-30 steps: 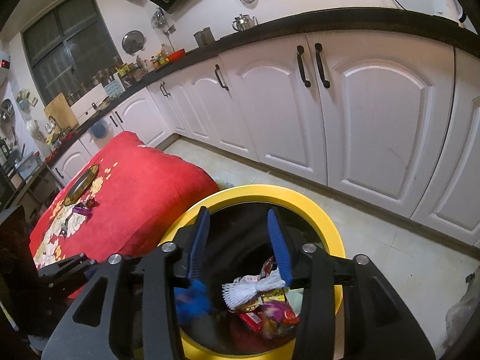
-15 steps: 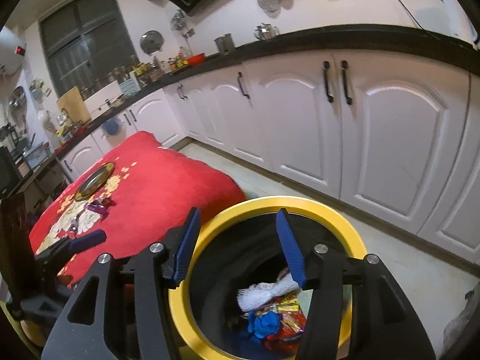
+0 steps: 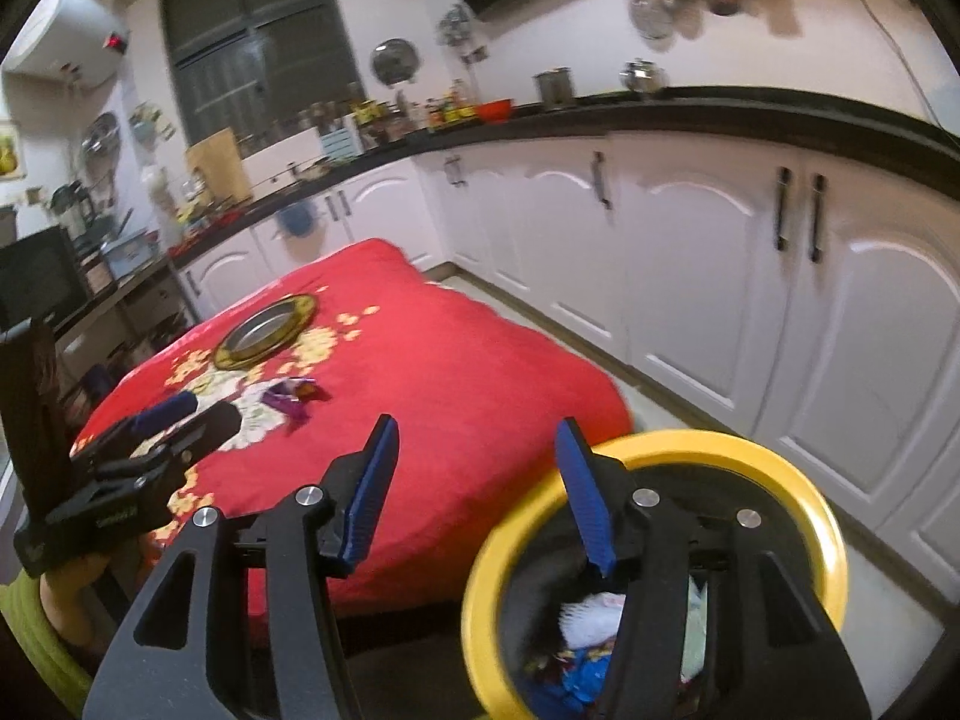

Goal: Collect trash
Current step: 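Move both open tools back over the table toward the last wrappers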

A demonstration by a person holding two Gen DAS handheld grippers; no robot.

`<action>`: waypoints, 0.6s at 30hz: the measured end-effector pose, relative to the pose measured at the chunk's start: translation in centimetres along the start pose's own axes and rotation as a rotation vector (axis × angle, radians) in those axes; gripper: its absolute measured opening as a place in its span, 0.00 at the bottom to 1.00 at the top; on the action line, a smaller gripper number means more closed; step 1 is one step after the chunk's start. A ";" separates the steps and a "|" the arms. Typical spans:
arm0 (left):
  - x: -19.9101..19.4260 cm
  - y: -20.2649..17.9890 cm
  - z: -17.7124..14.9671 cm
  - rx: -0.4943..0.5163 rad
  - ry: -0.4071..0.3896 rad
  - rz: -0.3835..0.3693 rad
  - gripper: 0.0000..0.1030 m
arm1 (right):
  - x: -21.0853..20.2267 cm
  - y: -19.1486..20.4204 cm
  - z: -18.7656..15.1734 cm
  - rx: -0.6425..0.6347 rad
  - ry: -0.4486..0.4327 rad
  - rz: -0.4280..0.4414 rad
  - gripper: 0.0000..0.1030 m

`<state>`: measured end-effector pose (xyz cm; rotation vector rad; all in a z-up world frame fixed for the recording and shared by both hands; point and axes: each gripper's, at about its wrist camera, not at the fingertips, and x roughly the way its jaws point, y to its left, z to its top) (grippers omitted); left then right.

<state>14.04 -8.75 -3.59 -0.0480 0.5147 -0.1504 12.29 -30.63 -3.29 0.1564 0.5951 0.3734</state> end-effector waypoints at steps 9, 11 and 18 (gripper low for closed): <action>-1.1 4.6 1.1 -0.034 -0.054 0.099 0.89 | 3.2 6.0 1.6 -0.117 0.008 0.093 0.51; -1.2 5.5 1.2 -0.047 -0.058 0.114 0.89 | 4.0 7.2 1.9 -0.141 0.013 0.113 0.51; -1.0 8.8 1.2 -0.109 -0.050 0.173 0.89 | 6.6 10.3 1.9 -0.208 0.046 0.156 0.51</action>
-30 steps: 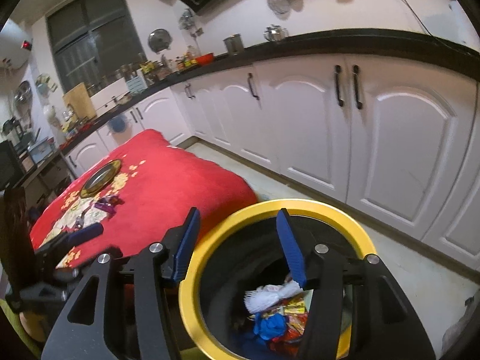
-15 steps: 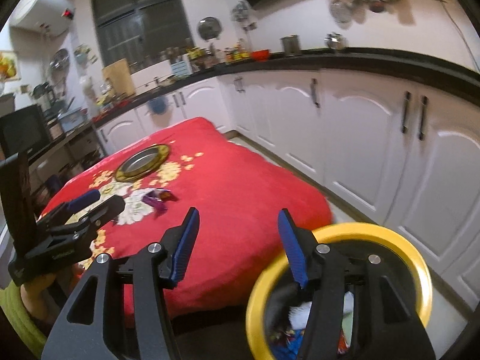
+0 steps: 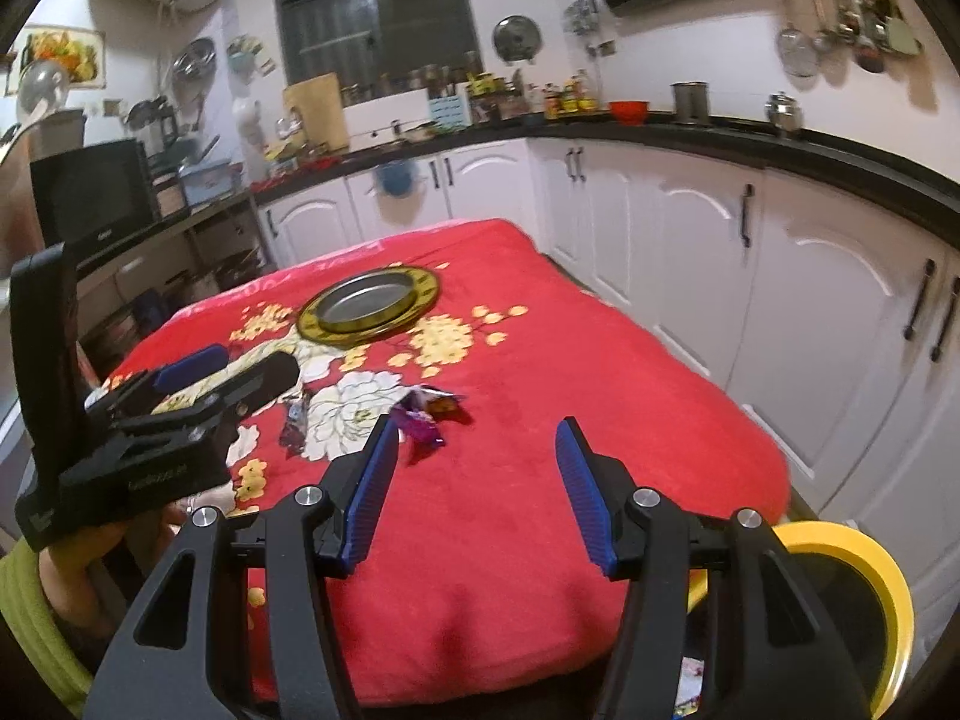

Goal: Collect trash
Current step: 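Move both open tools back over the table toward the last wrappers, then grasp the brown chocolate wrapper with the left tool while the right tool grasps the purple wrapper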

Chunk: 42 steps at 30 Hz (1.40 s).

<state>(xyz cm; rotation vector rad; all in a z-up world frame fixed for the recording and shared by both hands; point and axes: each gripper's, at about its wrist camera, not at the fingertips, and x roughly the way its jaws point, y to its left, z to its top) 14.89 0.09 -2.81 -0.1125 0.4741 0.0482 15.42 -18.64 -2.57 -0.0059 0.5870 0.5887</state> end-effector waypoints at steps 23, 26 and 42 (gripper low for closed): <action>6.4 9.5 -3.5 -0.385 0.251 -0.011 0.44 | 13.0 4.0 0.1 -0.116 0.193 0.055 0.24; 6.8 9.7 -3.8 -0.402 0.262 -0.020 0.36 | 12.7 4.1 -0.3 -0.115 0.191 0.051 0.21; 6.6 7.6 -3.9 -0.351 0.275 -0.103 0.14 | 7.3 4.4 -2.8 -0.082 0.138 0.071 0.11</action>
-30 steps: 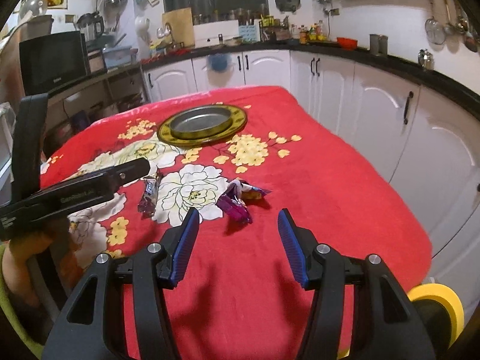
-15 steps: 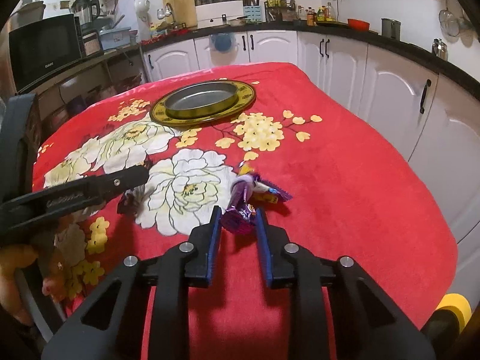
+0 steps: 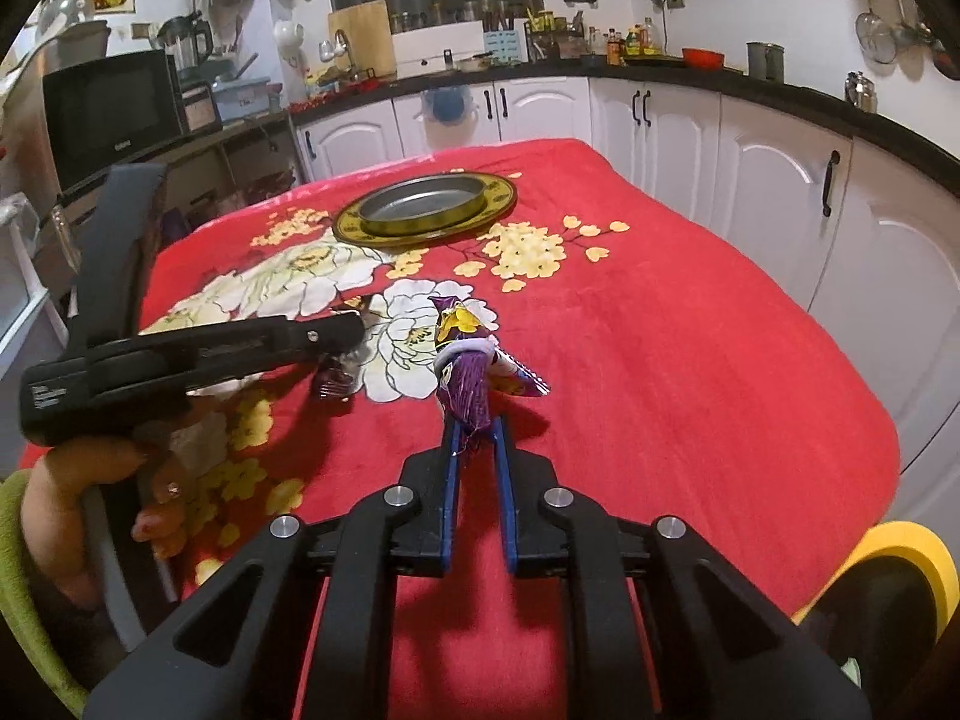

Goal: Collect trash
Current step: 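Grasp the brown chocolate wrapper with the left tool while the right tool grasps the purple wrapper, then carry the brown and purple wrappers over the bin with both tools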

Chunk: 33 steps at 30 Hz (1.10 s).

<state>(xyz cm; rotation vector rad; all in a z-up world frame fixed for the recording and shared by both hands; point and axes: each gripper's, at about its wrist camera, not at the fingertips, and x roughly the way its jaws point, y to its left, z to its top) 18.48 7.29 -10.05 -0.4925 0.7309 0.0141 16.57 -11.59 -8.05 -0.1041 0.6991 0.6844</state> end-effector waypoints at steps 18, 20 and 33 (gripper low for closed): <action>-2.1 -4.9 -1.4 0.134 -0.026 -0.079 0.13 | -6.8 -3.9 -0.7 0.126 -0.110 -0.088 0.11; -2.4 -5.6 -1.6 0.151 -0.029 -0.092 0.13 | -7.7 -4.6 -0.7 0.141 -0.126 -0.103 0.11; -4.2 -10.5 -2.6 0.245 -0.045 -0.164 0.13 | -13.3 -7.9 -2.0 0.195 -0.214 -0.192 0.11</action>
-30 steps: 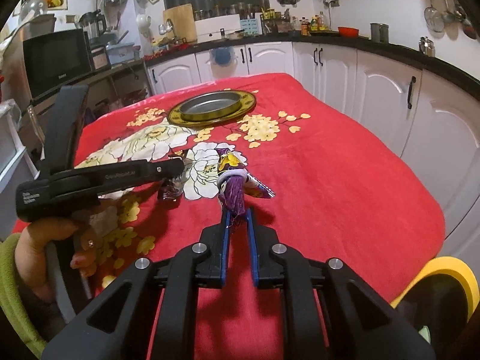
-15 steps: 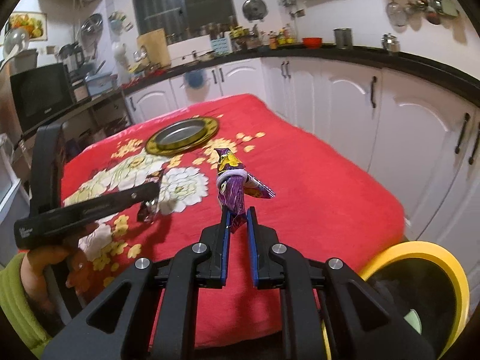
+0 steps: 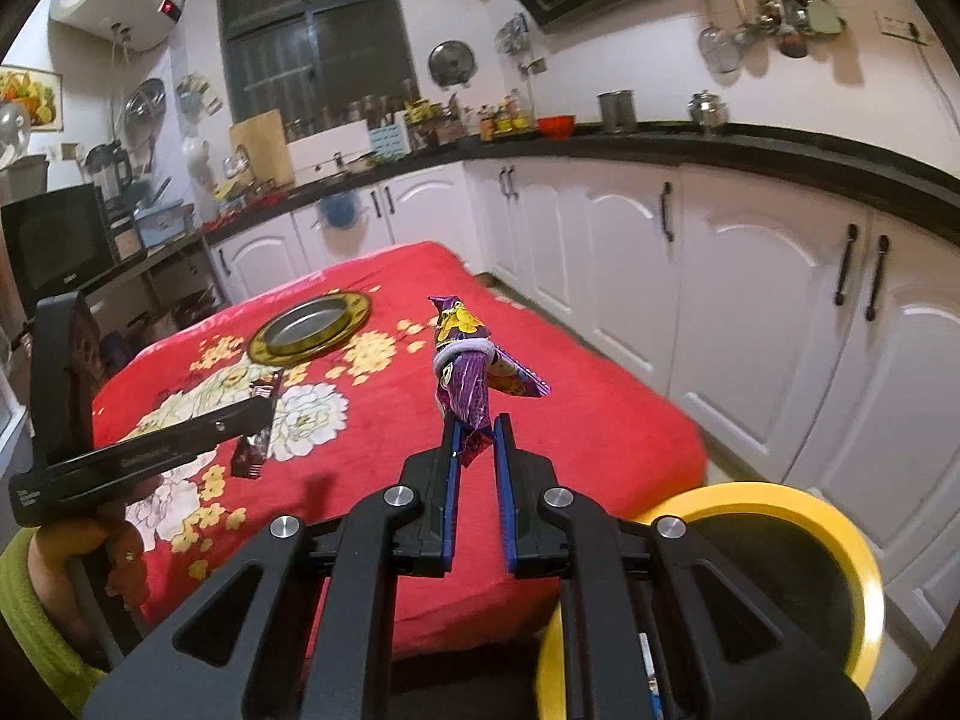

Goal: Collect trash
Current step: 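Carry the brown and purple wrappers over the bin with both tools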

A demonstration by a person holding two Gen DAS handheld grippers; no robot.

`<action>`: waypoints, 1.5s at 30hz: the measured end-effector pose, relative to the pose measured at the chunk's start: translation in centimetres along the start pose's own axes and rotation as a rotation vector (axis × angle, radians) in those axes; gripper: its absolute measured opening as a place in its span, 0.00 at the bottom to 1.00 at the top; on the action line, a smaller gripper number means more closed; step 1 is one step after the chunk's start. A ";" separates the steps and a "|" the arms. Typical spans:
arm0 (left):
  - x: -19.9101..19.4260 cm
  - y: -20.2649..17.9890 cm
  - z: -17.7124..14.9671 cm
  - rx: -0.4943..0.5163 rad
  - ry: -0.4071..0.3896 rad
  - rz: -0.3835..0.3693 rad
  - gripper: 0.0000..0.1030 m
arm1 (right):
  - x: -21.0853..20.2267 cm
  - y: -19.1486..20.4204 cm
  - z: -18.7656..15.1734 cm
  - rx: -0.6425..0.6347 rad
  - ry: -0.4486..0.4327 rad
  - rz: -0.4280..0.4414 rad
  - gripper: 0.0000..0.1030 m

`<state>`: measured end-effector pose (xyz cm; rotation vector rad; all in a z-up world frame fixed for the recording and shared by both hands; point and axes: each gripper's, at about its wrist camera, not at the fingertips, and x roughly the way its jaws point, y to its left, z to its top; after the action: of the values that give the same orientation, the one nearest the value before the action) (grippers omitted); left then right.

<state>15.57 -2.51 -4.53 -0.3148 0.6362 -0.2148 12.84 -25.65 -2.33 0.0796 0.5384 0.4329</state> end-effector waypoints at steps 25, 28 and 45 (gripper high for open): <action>2.6 -12.6 -2.4 0.247 0.085 -0.169 0.13 | -6.6 -9.8 -3.1 0.138 -0.045 -0.184 0.11; 3.0 -13.8 -2.9 0.272 0.098 -0.185 0.13 | -7.0 -10.5 -3.5 0.147 -0.044 -0.199 0.11; 4.7 -18.6 -6.2 0.398 0.179 -0.258 0.13 | -7.7 -13.3 -6.1 0.189 0.006 -0.239 0.11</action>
<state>13.62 -22.61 -5.27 0.0089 0.7120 -0.6132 8.77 -41.16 -6.29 0.1931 0.5860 0.1487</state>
